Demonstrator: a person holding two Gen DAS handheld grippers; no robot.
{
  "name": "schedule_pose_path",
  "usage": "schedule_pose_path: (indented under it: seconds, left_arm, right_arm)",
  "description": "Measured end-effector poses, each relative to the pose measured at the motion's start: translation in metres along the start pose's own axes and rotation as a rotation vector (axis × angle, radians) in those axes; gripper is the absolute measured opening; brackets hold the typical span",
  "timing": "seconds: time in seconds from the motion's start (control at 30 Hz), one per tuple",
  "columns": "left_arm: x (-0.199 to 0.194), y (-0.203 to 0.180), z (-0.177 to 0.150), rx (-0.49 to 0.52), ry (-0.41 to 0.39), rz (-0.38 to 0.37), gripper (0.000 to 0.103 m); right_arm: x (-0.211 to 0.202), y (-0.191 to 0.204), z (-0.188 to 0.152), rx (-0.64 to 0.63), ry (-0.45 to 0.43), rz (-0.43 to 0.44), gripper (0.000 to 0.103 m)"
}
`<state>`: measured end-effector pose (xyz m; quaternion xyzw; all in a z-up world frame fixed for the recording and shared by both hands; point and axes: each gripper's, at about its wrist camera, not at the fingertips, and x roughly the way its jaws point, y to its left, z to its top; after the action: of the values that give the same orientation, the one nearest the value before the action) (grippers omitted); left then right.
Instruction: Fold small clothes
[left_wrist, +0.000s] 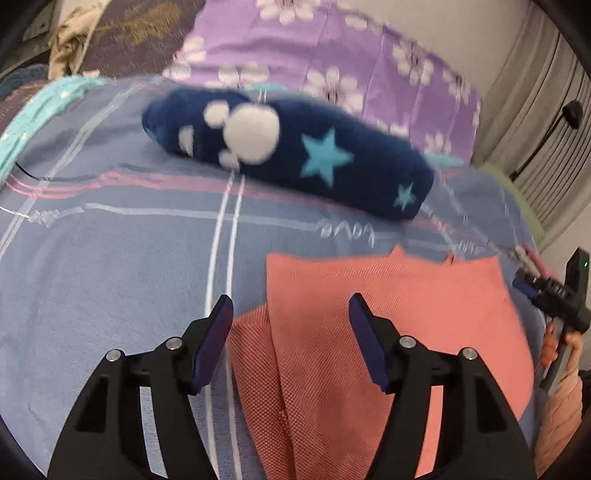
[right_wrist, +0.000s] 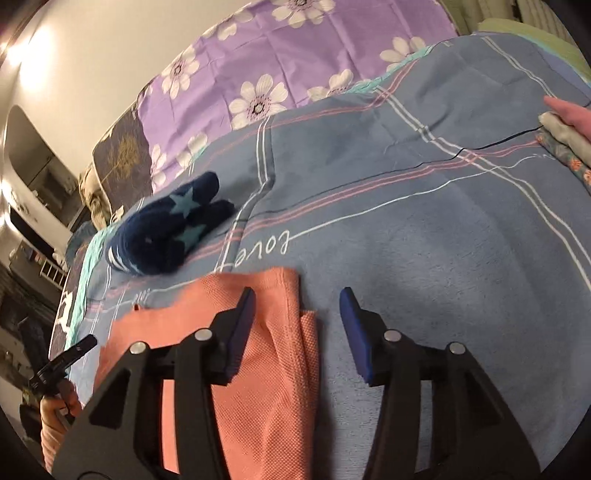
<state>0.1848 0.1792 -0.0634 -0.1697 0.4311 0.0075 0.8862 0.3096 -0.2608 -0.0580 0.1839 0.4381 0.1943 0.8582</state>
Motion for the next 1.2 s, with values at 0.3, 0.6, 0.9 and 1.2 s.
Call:
schedule_pose_path:
  seconds: [0.3,0.6,0.9,1.2]
  left_arm:
    - [0.019,0.0,0.015,0.004,-0.014,-0.044,0.002]
    - [-0.033,-0.01,0.017,0.086,-0.162,-0.007,0.002]
    - [-0.009,0.014,-0.021,0.061,-0.07,0.038,0.038]
    - [-0.081,-0.03,-0.106,0.249,-0.08,-0.007,0.054]
  right_arm:
    - [0.042,0.023,0.011,-0.107,0.093,-0.005,0.004]
    - [0.012,0.021,0.026,-0.07,-0.045,0.018,0.006]
    - [0.0,-0.002,-0.011,-0.075,-0.036,-0.087,0.038]
    - [-0.086,-0.005,-0.104,-0.184,0.027,-0.039,0.038]
